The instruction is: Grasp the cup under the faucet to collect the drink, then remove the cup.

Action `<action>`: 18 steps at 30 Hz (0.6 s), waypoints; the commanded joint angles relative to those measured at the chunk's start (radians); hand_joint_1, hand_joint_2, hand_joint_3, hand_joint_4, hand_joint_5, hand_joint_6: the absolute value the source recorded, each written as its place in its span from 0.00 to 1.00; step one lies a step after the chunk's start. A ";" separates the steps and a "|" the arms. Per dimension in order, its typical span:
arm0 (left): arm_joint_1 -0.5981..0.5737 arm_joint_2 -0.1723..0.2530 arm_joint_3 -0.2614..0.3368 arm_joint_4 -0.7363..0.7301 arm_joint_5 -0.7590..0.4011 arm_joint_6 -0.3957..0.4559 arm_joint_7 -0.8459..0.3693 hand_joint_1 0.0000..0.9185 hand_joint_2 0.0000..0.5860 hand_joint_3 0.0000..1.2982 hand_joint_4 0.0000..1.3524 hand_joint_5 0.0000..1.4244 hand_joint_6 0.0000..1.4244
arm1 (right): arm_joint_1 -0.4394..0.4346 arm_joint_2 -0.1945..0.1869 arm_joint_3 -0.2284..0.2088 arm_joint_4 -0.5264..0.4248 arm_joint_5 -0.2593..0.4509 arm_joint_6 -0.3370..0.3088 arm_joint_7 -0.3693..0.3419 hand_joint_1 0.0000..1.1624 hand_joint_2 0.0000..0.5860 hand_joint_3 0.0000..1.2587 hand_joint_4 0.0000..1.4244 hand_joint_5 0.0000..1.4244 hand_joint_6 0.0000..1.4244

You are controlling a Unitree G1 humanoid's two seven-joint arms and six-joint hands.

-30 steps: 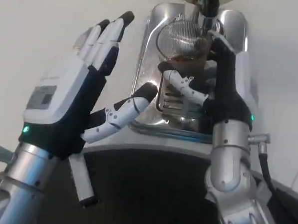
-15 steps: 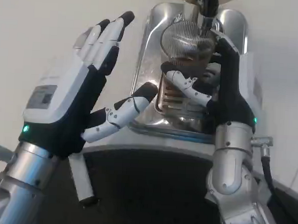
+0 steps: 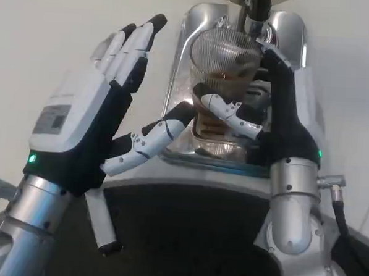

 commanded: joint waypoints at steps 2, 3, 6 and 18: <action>0.017 0.010 0.001 -0.023 0.016 0.018 -0.015 0.00 0.44 0.00 0.00 0.00 0.00 | 0.053 -0.003 0.010 -0.084 -0.007 -0.003 0.033 1.00 0.72 0.60 0.53 0.55 0.72; 0.022 0.013 0.004 -0.028 0.025 0.029 -0.020 0.00 0.44 0.00 0.00 0.00 0.00 | 0.067 -0.002 0.015 -0.096 -0.007 -0.002 0.041 1.00 0.72 0.60 0.53 0.55 0.72; 0.039 0.020 0.016 -0.043 0.047 0.064 -0.032 0.00 0.43 0.00 0.00 0.00 0.00 | 0.094 0.002 0.024 -0.120 -0.009 0.002 0.058 1.00 0.72 0.60 0.53 0.55 0.72; 0.143 0.130 0.075 -0.088 0.158 0.167 -0.116 0.00 0.27 0.00 0.00 0.00 0.00 | 0.167 -0.011 0.040 -0.234 -0.003 0.009 0.139 1.00 0.74 0.59 0.52 0.55 0.71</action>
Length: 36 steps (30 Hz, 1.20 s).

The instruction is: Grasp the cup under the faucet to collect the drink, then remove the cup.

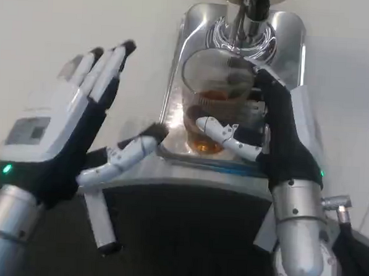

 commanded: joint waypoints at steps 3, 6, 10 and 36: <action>0.085 0.077 0.027 -0.033 0.134 0.079 -0.073 0.00 0.25 0.00 0.00 0.00 0.00 | 0.054 -0.014 0.001 -0.109 0.005 -0.008 0.047 1.00 0.75 0.59 0.52 0.54 0.71; 0.116 0.103 0.023 -0.047 0.228 0.125 -0.104 0.00 0.24 0.00 0.00 0.00 0.00 | 0.088 -0.037 0.003 -0.171 0.010 -0.009 0.092 1.00 0.77 0.58 0.51 0.54 0.69; 0.139 0.122 0.019 -0.054 0.272 0.131 -0.110 0.00 0.24 0.00 0.00 0.00 0.00 | 0.118 -0.058 0.007 -0.223 0.014 -0.013 0.139 1.00 0.78 0.57 0.51 0.54 0.69; 0.115 0.170 -0.016 -0.067 0.267 -0.035 -0.102 0.00 0.20 0.00 0.00 0.00 0.00 | 0.467 -0.157 -0.036 -0.739 0.156 0.079 0.428 1.00 0.94 0.47 0.40 0.48 0.63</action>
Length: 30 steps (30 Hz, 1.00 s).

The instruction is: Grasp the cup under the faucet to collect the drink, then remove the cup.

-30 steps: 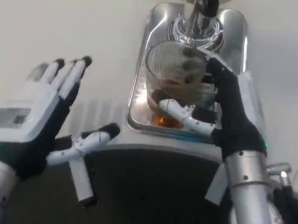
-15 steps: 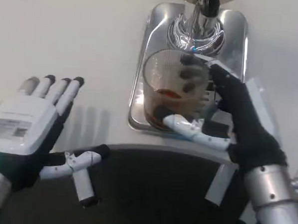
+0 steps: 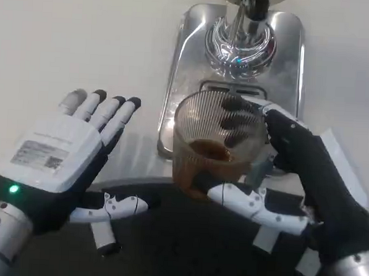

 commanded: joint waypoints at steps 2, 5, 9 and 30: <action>0.048 0.018 0.011 -0.032 -0.004 -0.019 -0.006 0.00 0.20 0.00 0.00 0.00 0.00 | 0.033 -0.028 -0.041 -0.100 0.054 0.020 0.052 1.00 0.94 0.47 0.40 0.48 0.63; 0.071 0.019 0.023 -0.054 -0.011 -0.024 -0.010 0.00 0.20 0.00 0.00 0.00 0.00 | 0.046 -0.041 -0.065 -0.124 0.073 0.033 0.071 1.00 0.94 0.47 0.40 0.48 0.63; 0.114 0.018 0.043 -0.110 -0.028 -0.034 -0.030 0.00 0.19 0.00 0.00 0.00 0.00 | 0.080 -0.066 -0.111 -0.176 0.108 0.046 0.098 1.00 0.94 0.47 0.40 0.48 0.63; 0.177 -0.028 0.056 -0.218 -0.076 -0.060 -0.073 0.00 0.18 0.00 0.00 0.00 0.00 | 0.246 -0.118 -0.206 -0.216 0.181 -0.132 0.154 1.00 0.94 0.47 0.39 0.48 0.62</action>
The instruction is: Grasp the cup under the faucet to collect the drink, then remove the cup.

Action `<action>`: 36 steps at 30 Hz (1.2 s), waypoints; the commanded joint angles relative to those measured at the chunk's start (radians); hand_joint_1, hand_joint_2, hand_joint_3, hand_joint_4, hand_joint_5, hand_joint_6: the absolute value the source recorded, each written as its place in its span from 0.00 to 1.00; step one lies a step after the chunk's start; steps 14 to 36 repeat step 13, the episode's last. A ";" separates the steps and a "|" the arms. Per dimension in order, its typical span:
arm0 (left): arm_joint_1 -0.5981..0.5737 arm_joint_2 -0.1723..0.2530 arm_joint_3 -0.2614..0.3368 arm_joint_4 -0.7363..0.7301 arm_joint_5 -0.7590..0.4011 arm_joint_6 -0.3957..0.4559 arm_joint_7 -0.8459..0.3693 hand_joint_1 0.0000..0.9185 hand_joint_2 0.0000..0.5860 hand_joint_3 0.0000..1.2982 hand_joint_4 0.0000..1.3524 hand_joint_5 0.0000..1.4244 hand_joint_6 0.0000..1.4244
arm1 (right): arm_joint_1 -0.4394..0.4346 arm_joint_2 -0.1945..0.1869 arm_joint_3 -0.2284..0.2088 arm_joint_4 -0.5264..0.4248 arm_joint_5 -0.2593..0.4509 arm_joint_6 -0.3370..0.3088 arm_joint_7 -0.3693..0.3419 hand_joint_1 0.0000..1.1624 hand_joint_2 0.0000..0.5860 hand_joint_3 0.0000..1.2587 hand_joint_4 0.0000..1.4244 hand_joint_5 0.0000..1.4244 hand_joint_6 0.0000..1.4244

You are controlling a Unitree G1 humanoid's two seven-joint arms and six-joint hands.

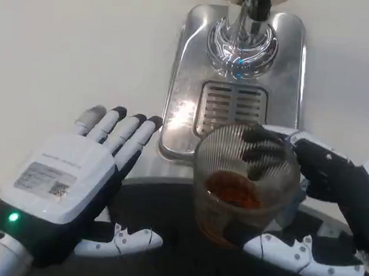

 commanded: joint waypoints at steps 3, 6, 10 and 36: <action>0.020 -0.009 0.006 -0.007 -0.018 -0.012 -0.011 0.00 0.18 0.00 0.00 0.00 0.00 | 0.025 0.014 -0.003 -0.023 0.026 -0.052 0.003 1.00 0.94 0.46 0.39 0.47 0.61; 0.022 -0.007 0.009 -0.003 -0.023 -0.019 -0.011 0.00 0.18 0.00 0.00 0.00 0.00 | 0.027 0.017 -0.001 -0.023 0.025 -0.052 0.002 1.00 0.95 0.46 0.39 0.47 0.61; 0.027 -0.006 0.017 0.000 -0.032 -0.018 -0.016 0.00 0.18 0.00 0.00 0.00 0.00 | 0.029 0.026 0.003 -0.023 0.019 -0.044 0.002 1.00 0.96 0.46 0.39 0.47 0.61; 0.021 -0.004 0.019 0.009 -0.036 -0.018 -0.020 0.00 0.18 0.00 0.00 0.00 0.00 | 0.013 0.034 0.014 -0.023 0.007 -0.027 0.003 1.00 0.96 0.46 0.39 0.47 0.61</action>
